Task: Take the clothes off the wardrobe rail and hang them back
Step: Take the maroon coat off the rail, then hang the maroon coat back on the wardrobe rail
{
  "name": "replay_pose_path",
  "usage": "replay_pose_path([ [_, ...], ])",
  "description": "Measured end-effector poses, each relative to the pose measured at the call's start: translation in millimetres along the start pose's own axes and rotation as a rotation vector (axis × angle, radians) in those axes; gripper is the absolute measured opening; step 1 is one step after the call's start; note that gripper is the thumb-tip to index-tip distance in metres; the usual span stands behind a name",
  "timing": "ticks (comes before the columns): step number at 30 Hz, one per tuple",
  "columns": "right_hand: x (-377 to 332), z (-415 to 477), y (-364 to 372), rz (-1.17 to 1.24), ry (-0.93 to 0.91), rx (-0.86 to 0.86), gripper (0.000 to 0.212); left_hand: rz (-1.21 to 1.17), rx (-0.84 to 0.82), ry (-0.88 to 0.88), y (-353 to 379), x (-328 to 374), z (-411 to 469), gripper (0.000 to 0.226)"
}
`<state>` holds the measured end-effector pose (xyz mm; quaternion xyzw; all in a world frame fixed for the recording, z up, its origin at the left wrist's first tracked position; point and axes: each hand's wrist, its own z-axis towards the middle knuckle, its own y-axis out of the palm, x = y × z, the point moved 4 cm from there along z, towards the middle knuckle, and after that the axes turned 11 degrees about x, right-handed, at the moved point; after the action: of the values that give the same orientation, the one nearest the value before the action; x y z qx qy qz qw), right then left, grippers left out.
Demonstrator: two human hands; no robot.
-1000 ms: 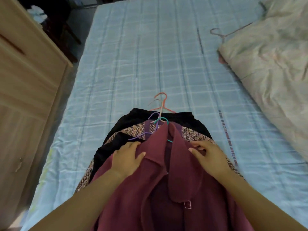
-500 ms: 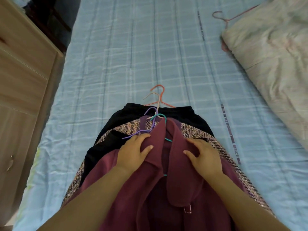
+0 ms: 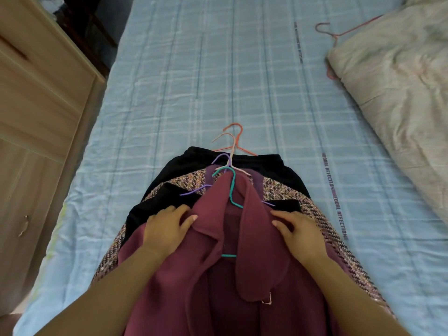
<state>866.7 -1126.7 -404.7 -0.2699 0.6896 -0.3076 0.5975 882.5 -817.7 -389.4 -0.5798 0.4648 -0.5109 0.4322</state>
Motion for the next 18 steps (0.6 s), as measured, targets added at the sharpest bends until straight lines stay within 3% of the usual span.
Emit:
replay_pose_path([
  [12, -75, -52, -102, 0.224, -0.162, 0.206, 0.022, -0.457, 0.301, -0.044, -126, 36, -65, 0.029],
  [18, -132, -113, -165, 0.258, -0.264, 0.329, 0.022, -0.484, 0.416, 0.035, -206, 43, -124, 0.023],
])
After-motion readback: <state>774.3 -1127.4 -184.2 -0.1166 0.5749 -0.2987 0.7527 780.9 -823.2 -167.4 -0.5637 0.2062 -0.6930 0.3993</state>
